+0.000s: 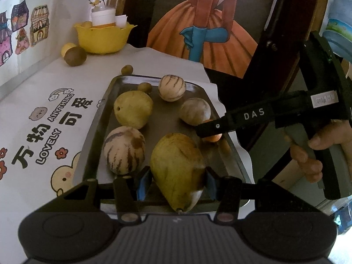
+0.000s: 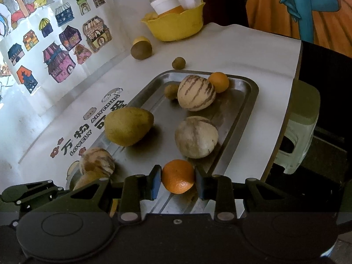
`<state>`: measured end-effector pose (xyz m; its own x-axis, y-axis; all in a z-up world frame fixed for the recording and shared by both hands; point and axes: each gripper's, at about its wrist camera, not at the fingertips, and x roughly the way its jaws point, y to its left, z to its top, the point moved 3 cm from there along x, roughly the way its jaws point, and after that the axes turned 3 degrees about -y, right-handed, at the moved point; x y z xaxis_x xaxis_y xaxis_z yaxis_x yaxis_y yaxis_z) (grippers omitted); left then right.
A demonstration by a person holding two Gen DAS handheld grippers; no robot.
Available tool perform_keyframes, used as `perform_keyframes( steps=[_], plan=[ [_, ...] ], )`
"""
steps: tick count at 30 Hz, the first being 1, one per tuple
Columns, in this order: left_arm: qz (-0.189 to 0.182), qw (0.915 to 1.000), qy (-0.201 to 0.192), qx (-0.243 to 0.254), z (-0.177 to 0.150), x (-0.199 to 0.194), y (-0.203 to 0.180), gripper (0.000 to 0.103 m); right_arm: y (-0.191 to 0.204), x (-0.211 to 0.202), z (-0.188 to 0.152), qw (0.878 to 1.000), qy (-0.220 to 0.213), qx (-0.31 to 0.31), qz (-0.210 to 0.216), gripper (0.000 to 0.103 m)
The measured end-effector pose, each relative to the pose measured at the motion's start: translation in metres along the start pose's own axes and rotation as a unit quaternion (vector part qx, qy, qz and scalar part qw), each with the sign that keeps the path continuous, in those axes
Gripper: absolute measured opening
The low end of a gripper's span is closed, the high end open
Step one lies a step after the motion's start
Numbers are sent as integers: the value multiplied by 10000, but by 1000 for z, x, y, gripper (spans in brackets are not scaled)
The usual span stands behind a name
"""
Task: Organize fruits
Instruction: 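Lower the mango and tangerine into the tray and open both tools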
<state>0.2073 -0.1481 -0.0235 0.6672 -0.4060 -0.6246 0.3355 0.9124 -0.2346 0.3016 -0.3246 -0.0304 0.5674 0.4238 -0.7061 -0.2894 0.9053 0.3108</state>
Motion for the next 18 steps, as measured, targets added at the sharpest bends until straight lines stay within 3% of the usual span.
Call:
perform_keyframes(
  steps=[18],
  plan=[
    [23, 9999, 75, -141, -3, 5, 6, 56, 5, 6, -7, 9994, -127, -291, -145, 35]
  ],
)
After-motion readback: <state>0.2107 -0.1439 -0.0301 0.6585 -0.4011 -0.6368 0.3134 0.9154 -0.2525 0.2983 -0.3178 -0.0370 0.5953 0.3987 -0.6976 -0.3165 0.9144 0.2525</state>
